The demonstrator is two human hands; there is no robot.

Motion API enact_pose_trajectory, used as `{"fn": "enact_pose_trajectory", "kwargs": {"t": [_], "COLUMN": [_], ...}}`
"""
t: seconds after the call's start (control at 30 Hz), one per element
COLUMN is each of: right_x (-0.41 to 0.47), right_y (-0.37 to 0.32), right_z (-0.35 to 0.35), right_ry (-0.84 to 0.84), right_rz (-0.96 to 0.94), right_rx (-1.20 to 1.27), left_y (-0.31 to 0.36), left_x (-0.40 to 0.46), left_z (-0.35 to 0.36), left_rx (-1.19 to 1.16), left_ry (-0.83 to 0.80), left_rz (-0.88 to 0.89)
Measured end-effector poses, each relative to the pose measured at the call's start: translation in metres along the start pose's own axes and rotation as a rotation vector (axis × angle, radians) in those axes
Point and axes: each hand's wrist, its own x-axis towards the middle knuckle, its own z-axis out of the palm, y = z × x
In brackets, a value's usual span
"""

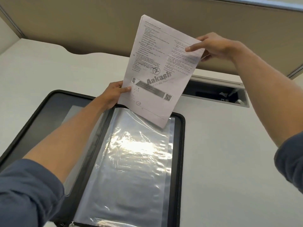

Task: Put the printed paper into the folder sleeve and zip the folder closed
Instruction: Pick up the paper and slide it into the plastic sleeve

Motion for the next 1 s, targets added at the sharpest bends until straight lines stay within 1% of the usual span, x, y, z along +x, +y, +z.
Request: {"fn": "enact_pose_trajectory", "kwargs": {"t": [0.1,0.17,0.23,0.33,0.47,0.6,0.67,0.8,1.0], "right_x": [-0.018,-0.031,-0.043,-0.058,-0.066,-0.068,-0.069,-0.072,-0.080], "right_y": [0.018,0.035,0.055,0.076,0.083,0.080,0.079,0.083,0.088], "right_z": [0.017,0.043,0.079,0.136,0.185,0.202,0.204,0.203,0.205], "right_ry": [0.090,0.138,0.138,0.112,0.151,0.167,0.186,0.213,0.242], "right_rz": [-0.019,-0.017,0.008,0.057,0.070,-0.010,-0.014,-0.002,-0.004], "right_rx": [0.177,0.293,0.383,0.422,0.559,0.500,0.463,0.468,0.499], "left_y": [0.001,0.000,0.000,0.000,0.002,0.005,0.005,0.005,-0.001], "left_x": [-0.003,-0.005,-0.006,-0.008,-0.009,-0.009,-0.009,-0.013,-0.024], "left_z": [0.003,0.005,0.005,0.008,0.012,0.013,0.012,0.013,0.009], "left_rx": [-0.020,-0.032,-0.053,-0.086,-0.074,0.005,0.079,0.184,0.219], "left_ry": [0.008,0.018,0.029,0.045,0.057,0.089,0.103,0.097,-0.013], "left_rz": [0.002,-0.003,-0.009,-0.020,-0.021,-0.032,-0.025,0.009,0.008]}}
